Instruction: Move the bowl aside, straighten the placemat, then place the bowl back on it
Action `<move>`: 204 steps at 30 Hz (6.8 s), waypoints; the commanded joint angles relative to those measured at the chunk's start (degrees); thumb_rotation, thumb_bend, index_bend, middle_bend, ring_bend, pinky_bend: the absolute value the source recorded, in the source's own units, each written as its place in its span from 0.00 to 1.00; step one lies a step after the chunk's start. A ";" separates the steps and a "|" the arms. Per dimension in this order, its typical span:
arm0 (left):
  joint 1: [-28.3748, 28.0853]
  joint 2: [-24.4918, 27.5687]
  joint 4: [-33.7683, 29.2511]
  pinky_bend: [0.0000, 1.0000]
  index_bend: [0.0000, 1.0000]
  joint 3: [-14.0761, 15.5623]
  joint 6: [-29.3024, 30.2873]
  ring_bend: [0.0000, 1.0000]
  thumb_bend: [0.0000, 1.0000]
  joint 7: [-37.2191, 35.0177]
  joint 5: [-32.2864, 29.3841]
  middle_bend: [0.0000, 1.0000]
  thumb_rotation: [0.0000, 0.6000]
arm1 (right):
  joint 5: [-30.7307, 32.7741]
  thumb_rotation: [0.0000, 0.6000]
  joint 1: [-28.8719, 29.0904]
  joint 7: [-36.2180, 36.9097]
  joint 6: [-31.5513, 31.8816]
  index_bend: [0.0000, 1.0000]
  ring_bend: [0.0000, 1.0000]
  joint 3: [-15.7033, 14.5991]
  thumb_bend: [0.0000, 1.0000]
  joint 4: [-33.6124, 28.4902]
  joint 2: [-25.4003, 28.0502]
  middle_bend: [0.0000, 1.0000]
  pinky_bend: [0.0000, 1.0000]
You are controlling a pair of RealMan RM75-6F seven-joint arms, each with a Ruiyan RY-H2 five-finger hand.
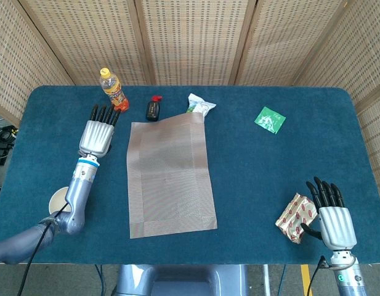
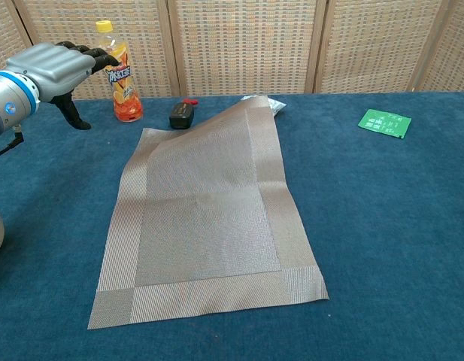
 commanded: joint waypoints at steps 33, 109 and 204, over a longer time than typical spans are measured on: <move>31.62 22.48 -27.98 0.00 0.00 24.57 33.06 0.00 0.10 -23.46 20.98 0.00 1.00 | -6.90 1.00 0.98 1.51 -0.23 0.02 0.00 -4.03 0.02 1.22 -0.68 0.00 0.00; 35.80 19.83 -22.30 0.00 0.00 21.26 28.90 0.00 0.10 -27.11 22.48 0.00 1.00 | -5.06 1.00 17.71 -4.56 -16.54 0.06 0.00 -1.84 0.37 20.50 -36.81 0.00 0.00; 37.00 20.09 -23.60 0.00 0.00 21.64 31.14 0.00 0.11 -27.15 26.08 0.00 1.00 | -14.96 1.00 11.92 3.99 7.23 0.60 0.00 -10.74 0.61 24.25 -29.67 0.15 0.00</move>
